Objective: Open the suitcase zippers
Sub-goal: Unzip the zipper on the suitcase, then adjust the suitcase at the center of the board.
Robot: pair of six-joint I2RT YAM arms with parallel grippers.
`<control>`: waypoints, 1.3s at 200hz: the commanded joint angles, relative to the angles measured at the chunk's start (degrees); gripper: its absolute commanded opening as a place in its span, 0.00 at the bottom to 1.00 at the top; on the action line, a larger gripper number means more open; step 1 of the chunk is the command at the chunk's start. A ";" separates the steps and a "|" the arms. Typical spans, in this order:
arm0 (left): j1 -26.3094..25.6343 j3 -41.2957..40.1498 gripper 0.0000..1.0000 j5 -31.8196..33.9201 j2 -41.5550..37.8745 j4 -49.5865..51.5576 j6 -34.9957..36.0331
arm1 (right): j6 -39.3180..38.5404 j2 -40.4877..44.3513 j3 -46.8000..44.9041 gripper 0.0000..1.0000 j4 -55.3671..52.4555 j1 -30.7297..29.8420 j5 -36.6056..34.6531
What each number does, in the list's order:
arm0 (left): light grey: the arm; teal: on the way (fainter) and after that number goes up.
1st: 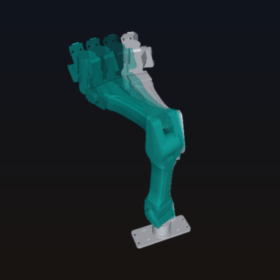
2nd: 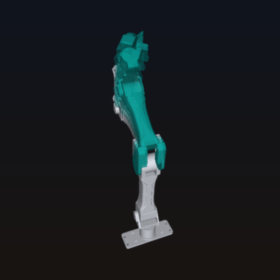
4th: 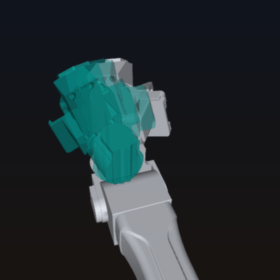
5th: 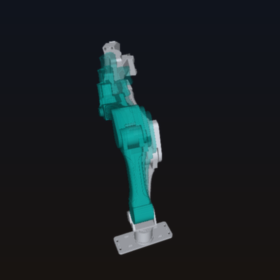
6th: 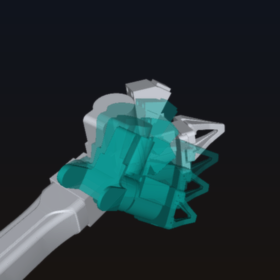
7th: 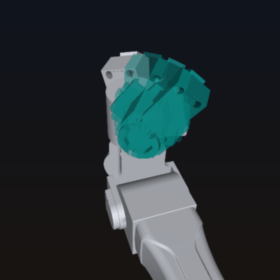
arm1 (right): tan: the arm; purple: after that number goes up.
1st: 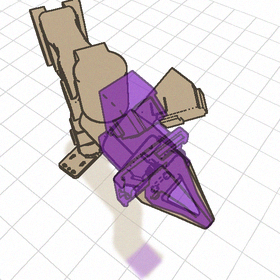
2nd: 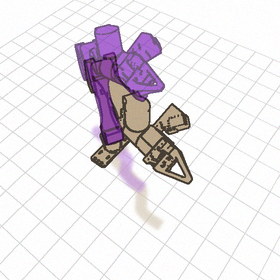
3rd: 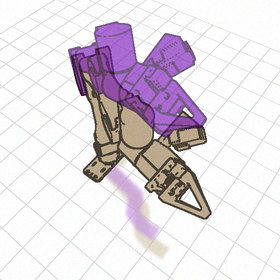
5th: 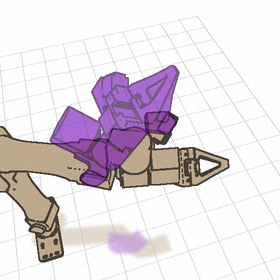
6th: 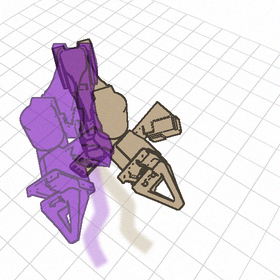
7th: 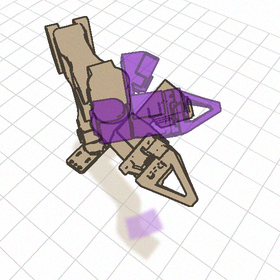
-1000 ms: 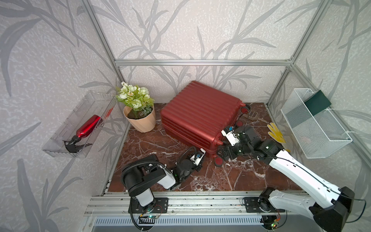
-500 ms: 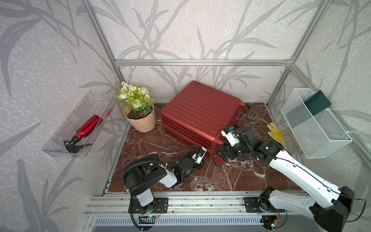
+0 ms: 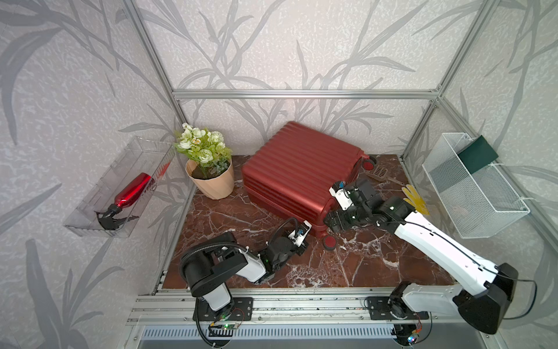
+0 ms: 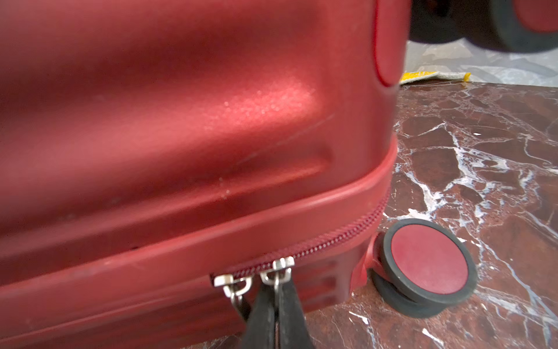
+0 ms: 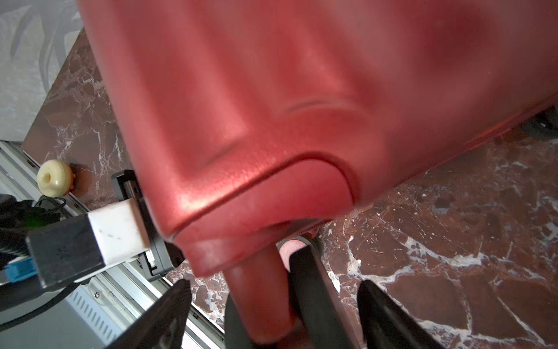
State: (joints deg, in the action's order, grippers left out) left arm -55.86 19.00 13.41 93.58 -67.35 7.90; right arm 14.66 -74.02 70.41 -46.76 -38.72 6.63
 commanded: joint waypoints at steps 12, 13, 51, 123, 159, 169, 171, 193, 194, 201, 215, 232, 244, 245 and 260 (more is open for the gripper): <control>-0.04 -0.98 0.00 -2.70 -4.61 -0.53 0.16 | -0.44 -3.03 3.03 0.65 -4.25 -0.27 1.63; -0.09 -1.03 0.00 -2.74 -4.76 -0.43 0.08 | -0.43 -3.09 3.09 0.64 -4.27 -0.28 1.76; -2.47 -2.88 0.00 -2.99 -10.93 4.06 0.34 | 6.26 -3.85 3.68 0.22 -1.23 -1.38 6.49; -11.17 -6.77 0.00 1.23 -21.97 12.84 1.26 | 24.82 -6.08 3.95 0.16 8.55 -9.46 -3.72; -14.08 -6.97 0.00 4.24 -26.46 16.50 1.15 | 29.71 -10.80 6.98 0.17 11.87 -11.53 -6.35; -14.20 -7.09 0.00 5.36 -27.02 16.65 1.13 | 31.15 -12.60 8.17 0.17 12.82 -11.86 -6.63; -14.20 -7.19 0.00 5.48 -27.15 16.69 1.15 | 31.38 -12.94 8.38 0.17 12.99 -11.89 -6.63; -14.49 -7.19 0.00 7.30 -28.57 17.84 1.66 | 34.63 -16.37 10.38 0.18 15.82 -12.73 -7.68; -14.47 -7.16 0.00 7.40 -28.60 17.98 1.67 | 34.73 -16.53 10.46 0.18 16.00 -12.76 -7.68; -14.46 -7.06 0.00 7.97 -28.86 18.52 1.74 | 35.40 -17.63 11.09 0.19 17.25 -13.08 -7.38; -14.50 -6.90 0.00 8.74 -28.90 18.89 2.18 | 36.29 -20.33 13.19 0.20 18.66 -13.71 -6.47; -14.46 -6.47 0.00 10.47 -27.95 18.90 2.79 | 36.62 -23.39 16.14 0.26 20.23 -14.91 -4.04; -14.46 -6.16 0.00 11.87 -27.13 18.57 3.08 | 36.26 -25.73 17.99 0.34 21.02 -15.57 -2.01; -14.46 -6.12 0.00 12.06 -27.05 18.44 3.13 | 36.25 -25.78 18.04 0.35 21.11 -15.63 -1.86; -14.33 -6.58 0.00 14.11 -26.26 16.77 3.26 | 35.63 -24.89 18.30 0.47 20.61 -15.86 -2.47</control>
State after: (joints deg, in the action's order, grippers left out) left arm -67.35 10.37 34.26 66.35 -45.23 9.13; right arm 47.03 -95.33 87.96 -35.42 -54.43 7.14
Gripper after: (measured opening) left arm 0.048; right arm 0.408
